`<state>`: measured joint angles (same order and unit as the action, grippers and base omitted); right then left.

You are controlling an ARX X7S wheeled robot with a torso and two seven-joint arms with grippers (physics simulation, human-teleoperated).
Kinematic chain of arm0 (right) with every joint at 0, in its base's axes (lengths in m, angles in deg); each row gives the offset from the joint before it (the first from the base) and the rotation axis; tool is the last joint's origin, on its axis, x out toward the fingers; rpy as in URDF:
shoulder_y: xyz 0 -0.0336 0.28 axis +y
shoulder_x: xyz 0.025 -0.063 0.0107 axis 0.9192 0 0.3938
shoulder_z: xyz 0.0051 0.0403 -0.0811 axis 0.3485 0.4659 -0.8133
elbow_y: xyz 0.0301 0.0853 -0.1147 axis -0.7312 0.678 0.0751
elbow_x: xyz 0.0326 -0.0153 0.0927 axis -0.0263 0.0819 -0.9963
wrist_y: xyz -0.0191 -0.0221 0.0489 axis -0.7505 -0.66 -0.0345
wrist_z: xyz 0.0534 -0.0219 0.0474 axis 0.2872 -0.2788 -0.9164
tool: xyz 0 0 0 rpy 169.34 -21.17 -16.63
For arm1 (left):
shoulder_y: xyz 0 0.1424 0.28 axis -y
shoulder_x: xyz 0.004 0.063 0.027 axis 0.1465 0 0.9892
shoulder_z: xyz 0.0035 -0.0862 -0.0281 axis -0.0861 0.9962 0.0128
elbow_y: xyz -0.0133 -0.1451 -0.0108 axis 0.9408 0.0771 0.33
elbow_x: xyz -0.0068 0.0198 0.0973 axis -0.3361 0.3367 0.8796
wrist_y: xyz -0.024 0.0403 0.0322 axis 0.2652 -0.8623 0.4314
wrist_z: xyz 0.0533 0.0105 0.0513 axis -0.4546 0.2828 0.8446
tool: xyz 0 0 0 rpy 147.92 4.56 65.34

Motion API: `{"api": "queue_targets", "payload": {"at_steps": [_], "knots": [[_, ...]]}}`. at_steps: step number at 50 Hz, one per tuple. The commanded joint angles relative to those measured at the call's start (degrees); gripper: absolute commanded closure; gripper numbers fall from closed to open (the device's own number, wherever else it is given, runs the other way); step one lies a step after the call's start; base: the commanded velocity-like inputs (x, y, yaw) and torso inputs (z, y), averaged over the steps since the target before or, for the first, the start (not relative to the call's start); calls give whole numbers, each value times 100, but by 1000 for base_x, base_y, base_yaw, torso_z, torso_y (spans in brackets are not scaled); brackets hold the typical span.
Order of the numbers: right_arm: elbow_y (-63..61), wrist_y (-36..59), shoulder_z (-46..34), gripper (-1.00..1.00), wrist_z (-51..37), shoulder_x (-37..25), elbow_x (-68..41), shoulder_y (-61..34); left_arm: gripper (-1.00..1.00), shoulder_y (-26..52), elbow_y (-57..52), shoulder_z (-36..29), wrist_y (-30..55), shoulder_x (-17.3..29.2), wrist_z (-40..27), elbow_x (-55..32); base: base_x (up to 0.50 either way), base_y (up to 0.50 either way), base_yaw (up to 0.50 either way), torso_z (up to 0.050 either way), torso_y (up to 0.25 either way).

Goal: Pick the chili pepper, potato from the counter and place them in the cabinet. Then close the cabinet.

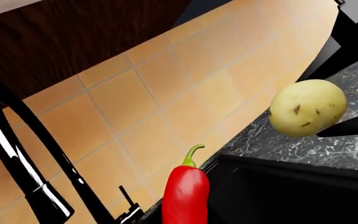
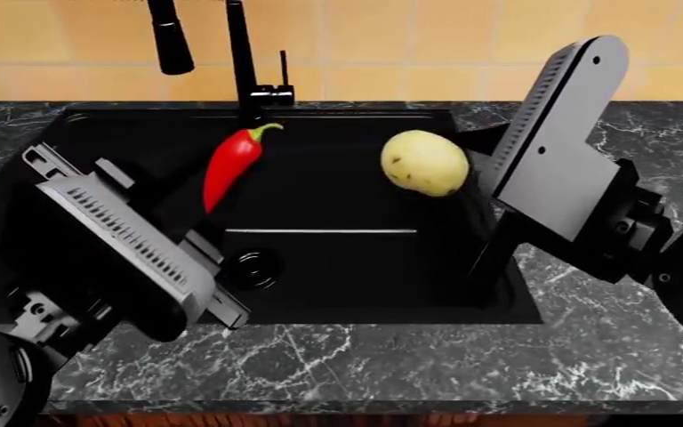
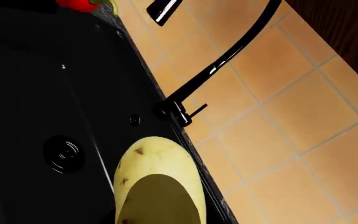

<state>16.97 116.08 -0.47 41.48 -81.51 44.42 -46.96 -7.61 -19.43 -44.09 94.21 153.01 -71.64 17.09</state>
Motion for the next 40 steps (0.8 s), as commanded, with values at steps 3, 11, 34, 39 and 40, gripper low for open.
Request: {"api": "queue_targets", "payload": {"at_steps": [3,11,34,39,40], "knots": [[-30,-19,-59,100,51,28,130,-41,100,-31,-32,6,-26,126,52,-43,0,500,0,0,0],[-45,-63,-100,100,70,27,166,-29,100,22,-70,75,-39,146,32,-84,0,500,0,0,0],[86,-171,-156,100,75,138,185,37,100,786,-214,326,777,-42,286,-523,0,236,0,0,0],[59,-94,-277,100,88,224,287,-64,100,929,-273,375,931,-23,329,-611,0,362,0,0,0],[63,-98,-284,100,92,233,294,-71,100,935,-279,381,940,-14,318,-630,0,500,0,0,0]]}}
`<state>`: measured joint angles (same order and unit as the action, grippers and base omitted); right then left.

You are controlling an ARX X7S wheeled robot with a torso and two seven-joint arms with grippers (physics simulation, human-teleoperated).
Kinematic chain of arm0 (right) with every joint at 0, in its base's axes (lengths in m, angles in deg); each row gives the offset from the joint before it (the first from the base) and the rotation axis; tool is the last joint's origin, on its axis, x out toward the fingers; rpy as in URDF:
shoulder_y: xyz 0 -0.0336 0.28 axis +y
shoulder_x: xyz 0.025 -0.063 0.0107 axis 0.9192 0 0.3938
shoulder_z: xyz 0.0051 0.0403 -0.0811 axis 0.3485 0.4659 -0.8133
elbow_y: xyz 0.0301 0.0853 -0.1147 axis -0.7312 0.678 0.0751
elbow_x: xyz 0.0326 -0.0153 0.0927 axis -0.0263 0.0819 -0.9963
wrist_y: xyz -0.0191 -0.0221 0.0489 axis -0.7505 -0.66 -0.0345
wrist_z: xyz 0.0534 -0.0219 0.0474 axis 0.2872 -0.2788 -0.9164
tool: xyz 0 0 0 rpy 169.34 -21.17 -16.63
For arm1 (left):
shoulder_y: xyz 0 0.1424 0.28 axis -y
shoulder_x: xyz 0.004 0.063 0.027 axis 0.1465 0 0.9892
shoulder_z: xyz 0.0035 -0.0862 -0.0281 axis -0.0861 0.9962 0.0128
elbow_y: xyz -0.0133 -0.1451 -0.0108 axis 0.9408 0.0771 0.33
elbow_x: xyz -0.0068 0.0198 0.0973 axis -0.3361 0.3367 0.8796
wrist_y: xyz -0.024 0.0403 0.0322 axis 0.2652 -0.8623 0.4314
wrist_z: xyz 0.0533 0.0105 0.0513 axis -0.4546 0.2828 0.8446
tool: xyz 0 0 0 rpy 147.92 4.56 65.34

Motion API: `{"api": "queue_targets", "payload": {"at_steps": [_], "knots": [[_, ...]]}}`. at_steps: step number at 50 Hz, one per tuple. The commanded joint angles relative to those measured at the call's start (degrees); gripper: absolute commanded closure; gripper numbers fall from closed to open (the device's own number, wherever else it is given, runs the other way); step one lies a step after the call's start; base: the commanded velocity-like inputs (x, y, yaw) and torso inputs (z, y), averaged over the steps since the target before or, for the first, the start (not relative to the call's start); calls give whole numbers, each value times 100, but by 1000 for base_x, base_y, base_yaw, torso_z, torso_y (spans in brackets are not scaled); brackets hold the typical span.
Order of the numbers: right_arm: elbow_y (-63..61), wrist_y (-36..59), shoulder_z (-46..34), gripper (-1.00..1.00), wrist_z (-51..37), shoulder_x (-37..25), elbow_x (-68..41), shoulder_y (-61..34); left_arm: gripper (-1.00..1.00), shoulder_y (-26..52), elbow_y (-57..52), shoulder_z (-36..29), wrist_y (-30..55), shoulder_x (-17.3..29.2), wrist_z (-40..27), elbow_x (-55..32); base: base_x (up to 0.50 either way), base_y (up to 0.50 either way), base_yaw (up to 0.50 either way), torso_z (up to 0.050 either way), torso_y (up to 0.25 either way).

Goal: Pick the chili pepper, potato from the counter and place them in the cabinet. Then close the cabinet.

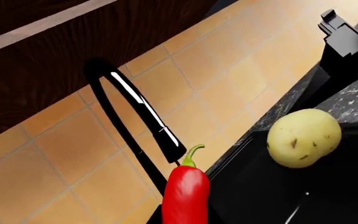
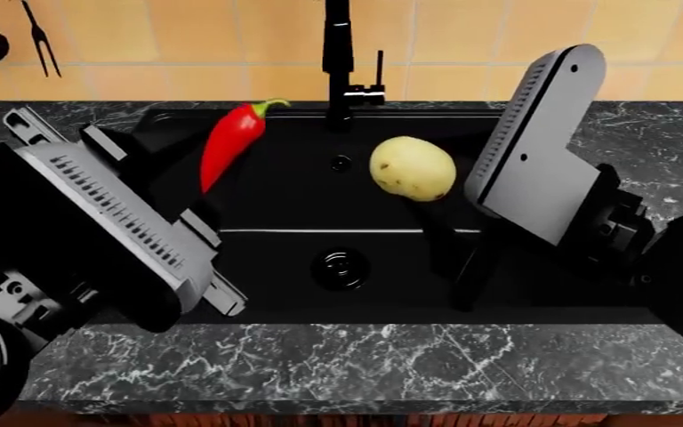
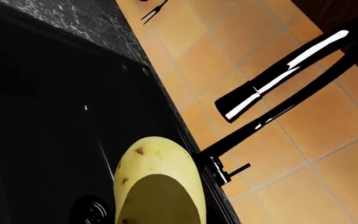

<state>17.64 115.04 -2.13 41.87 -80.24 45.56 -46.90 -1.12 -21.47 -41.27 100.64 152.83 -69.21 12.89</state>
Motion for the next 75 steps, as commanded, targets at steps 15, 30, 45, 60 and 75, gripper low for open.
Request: {"api": "queue_targets", "payload": {"at_steps": [15,30,45,60,75], "knots": [[-7,-39,-130,100,38,135,174,-53,100,158,-51,78,199,45,151,-362,0,500,0,21,0],[-20,-8,-189,100,44,165,201,-95,100,157,-71,101,186,23,208,-367,12,209,0,13,0],[3,-20,-191,100,33,203,188,-106,100,152,-59,168,125,52,148,-369,385,219,0,0,0],[46,21,-224,100,5,239,213,-136,100,84,-51,187,43,70,121,-330,93,214,0,0,0],[88,134,-246,100,-36,302,198,-200,100,34,-29,215,-30,69,95,-302,19,0,0,0,0]]}}
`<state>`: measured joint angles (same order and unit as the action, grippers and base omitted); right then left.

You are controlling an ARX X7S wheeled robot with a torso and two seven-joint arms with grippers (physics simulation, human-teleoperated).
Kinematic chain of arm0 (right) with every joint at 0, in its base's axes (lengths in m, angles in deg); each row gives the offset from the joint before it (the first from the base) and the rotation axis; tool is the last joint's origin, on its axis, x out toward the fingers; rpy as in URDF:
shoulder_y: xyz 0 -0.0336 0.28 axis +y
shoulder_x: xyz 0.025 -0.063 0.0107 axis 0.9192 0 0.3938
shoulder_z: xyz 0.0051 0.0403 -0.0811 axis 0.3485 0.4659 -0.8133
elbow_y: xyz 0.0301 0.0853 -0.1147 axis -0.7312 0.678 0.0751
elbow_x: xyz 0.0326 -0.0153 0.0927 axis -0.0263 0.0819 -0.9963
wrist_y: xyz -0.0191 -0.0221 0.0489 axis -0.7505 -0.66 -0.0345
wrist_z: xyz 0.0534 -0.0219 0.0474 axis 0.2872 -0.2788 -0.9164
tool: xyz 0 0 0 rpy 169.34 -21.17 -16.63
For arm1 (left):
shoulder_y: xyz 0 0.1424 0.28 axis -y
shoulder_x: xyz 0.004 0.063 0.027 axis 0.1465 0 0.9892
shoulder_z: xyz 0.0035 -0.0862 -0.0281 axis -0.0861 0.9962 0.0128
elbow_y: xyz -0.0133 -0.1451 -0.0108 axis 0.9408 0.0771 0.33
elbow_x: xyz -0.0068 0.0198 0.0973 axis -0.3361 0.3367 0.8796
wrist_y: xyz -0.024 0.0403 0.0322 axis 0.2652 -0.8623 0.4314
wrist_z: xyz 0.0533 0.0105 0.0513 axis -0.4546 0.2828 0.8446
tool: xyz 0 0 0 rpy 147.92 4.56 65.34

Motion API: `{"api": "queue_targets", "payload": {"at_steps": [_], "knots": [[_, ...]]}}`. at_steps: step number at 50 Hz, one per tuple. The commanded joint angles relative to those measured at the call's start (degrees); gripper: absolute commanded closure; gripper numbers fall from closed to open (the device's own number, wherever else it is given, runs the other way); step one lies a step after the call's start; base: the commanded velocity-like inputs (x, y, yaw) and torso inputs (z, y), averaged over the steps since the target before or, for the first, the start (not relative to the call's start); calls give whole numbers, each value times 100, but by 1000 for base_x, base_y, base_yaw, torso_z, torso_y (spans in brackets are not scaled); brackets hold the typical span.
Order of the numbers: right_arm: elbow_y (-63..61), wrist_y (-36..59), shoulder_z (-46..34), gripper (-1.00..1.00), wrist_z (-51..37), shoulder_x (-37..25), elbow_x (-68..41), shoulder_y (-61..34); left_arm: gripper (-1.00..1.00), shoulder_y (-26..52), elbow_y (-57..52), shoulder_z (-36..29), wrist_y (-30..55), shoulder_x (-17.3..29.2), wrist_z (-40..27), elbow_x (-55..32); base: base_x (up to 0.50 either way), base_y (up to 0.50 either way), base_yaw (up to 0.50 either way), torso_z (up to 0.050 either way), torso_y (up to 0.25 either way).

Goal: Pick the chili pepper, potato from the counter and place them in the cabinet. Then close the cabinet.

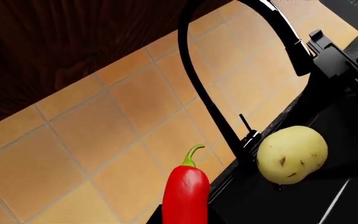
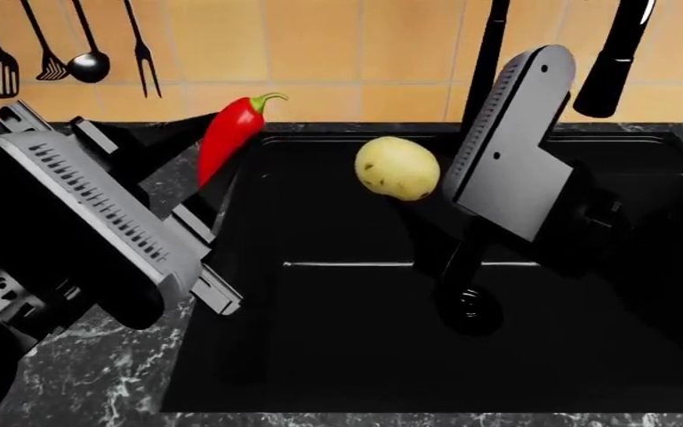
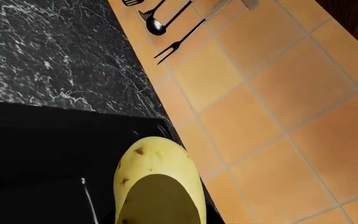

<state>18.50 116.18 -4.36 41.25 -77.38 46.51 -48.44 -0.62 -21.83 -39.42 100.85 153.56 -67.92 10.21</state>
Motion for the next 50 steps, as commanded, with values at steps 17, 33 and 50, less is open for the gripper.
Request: {"api": "queue_targets", "payload": {"at_steps": [17,33,50], "knots": [[-103,-2,1,100,11,-55,65,-26,100,-4,-38,75,-42,-32,-91,-54,54,0,0,0,0],[-337,414,91,100,-157,-55,-107,-227,100,-45,-315,239,-307,100,-443,-169,41,0,0,0,1],[-756,1084,360,100,-599,59,-477,-509,100,317,-562,723,-731,-421,-1308,-776,0,0,0,0,0]]}}
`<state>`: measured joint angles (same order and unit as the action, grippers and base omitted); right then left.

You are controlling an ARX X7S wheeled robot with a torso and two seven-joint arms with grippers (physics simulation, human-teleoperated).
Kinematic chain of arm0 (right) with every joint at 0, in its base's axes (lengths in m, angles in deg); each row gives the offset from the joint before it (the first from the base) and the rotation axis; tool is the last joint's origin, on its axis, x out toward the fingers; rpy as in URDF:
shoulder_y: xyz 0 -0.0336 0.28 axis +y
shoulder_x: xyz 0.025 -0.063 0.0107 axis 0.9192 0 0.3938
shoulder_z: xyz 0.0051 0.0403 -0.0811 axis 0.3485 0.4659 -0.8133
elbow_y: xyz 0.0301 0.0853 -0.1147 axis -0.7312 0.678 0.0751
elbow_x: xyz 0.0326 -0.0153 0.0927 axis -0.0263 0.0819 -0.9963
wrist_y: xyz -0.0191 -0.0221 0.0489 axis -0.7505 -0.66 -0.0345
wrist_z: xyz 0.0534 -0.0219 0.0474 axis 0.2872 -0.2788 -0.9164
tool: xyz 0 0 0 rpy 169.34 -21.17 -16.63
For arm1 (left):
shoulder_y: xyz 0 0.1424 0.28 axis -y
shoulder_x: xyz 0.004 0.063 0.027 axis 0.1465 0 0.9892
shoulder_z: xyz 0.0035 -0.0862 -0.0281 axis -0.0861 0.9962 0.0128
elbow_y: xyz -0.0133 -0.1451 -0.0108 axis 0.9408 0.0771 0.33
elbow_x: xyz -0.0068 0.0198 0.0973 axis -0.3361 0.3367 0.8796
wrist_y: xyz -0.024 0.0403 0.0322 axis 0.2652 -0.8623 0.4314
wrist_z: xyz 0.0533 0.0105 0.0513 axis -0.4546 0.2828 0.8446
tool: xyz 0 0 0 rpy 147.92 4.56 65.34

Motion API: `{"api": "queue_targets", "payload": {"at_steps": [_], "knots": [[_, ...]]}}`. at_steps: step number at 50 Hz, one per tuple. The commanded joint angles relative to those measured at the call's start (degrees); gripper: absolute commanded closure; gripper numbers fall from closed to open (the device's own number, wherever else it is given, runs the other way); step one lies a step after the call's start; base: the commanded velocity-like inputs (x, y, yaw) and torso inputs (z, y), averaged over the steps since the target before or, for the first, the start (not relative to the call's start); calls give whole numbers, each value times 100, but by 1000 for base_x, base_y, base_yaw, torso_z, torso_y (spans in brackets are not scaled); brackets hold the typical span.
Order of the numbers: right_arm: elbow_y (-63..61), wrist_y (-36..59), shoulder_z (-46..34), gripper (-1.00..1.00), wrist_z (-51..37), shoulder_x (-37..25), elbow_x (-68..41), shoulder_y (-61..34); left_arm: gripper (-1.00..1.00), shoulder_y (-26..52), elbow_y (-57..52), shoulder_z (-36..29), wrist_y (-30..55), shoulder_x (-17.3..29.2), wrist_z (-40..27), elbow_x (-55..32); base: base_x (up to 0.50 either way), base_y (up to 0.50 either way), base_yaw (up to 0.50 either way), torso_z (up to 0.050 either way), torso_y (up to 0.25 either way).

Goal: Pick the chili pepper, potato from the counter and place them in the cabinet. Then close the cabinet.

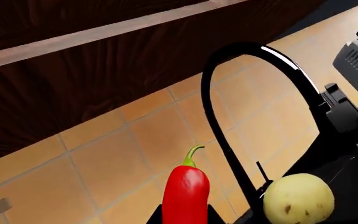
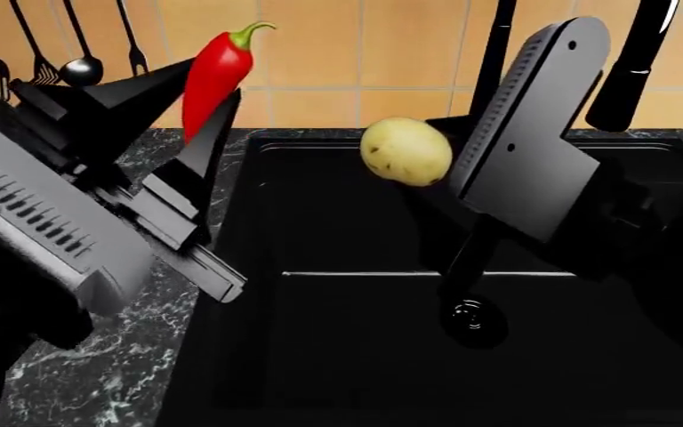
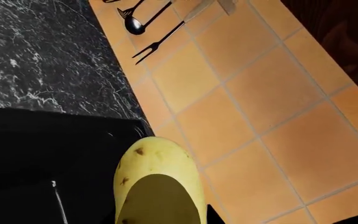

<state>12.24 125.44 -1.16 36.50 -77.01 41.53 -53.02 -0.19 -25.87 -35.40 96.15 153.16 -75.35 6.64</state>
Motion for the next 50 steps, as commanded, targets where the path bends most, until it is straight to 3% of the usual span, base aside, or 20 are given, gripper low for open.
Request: {"api": "queue_targets", "payload": {"at_steps": [1,22,50], "knots": [[-113,123,18,100,-117,16,47,-27,100,313,-159,369,-308,-452,-626,-439,0,0,0,0,0],[263,-209,-360,100,-49,42,388,255,100,657,247,625,-660,-1782,-981,-578,0,0,0,0,0],[451,-339,-479,100,-65,42,485,373,100,661,1044,1081,-1425,-2918,-1336,-514,0,0,0,0,0]]}}
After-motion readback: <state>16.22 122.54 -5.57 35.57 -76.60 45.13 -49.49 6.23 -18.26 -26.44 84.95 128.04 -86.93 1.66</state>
